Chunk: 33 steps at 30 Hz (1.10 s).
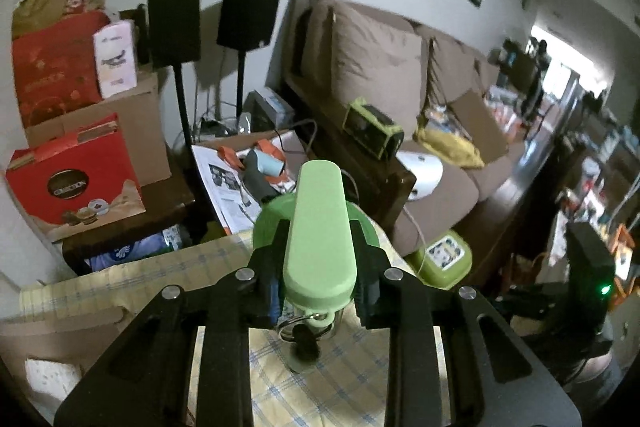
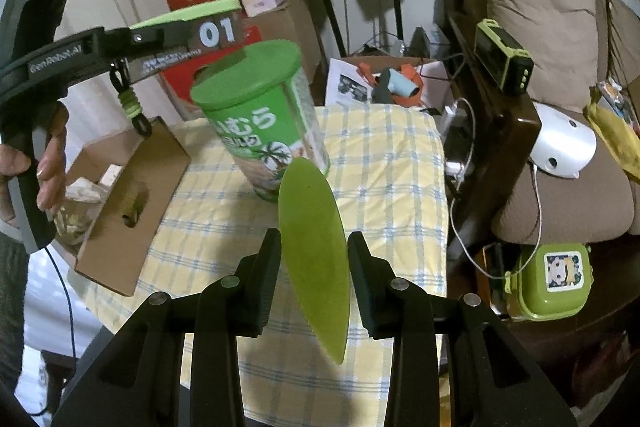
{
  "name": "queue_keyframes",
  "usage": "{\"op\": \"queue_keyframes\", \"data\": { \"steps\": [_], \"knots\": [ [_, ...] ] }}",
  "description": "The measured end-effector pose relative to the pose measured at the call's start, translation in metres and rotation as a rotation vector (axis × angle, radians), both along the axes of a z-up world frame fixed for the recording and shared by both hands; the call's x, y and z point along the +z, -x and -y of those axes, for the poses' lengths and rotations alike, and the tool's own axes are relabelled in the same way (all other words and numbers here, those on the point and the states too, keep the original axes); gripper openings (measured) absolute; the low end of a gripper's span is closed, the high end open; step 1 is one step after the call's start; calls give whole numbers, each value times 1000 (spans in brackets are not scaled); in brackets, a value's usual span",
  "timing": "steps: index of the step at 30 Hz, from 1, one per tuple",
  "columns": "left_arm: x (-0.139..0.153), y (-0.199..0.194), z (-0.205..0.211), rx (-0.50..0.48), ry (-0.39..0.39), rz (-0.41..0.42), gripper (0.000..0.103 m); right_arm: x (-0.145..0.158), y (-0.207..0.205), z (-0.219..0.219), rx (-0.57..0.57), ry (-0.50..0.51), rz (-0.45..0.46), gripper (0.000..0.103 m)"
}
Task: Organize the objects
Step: 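Grasp the canister lid handle with the left tool while the right tool holds the scoop, then carry the green lid with the left tool while the right tool carries the scoop toward the box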
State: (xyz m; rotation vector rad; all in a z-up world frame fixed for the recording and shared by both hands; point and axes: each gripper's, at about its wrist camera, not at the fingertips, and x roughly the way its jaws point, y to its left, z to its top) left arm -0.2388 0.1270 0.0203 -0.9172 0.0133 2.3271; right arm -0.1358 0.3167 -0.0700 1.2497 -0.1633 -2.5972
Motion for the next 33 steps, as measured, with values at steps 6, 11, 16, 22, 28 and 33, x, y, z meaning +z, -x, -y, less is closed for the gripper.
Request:
{"op": "queue_keyframes", "data": {
  "steps": [6,11,16,22,28,33],
  "knots": [
    [22,-15,30,48,-38,-35,25,11,-2,17,34,-5,-20,34],
    [26,-31,55,91,-40,-48,25,19,-3,33,65,-11,-37,34],
    [23,-44,76,138,-14,-54,25,27,-4,51,93,-18,-49,34],
    [14,-62,99,189,21,-64,25,34,0,70,122,-18,-59,34],
    [6,-83,123,275,29,-85,25,43,7,93,136,-14,-63,34],
    [-1,-97,142,388,34,-103,25,51,11,114,128,-40,-83,34]
  ]
}}
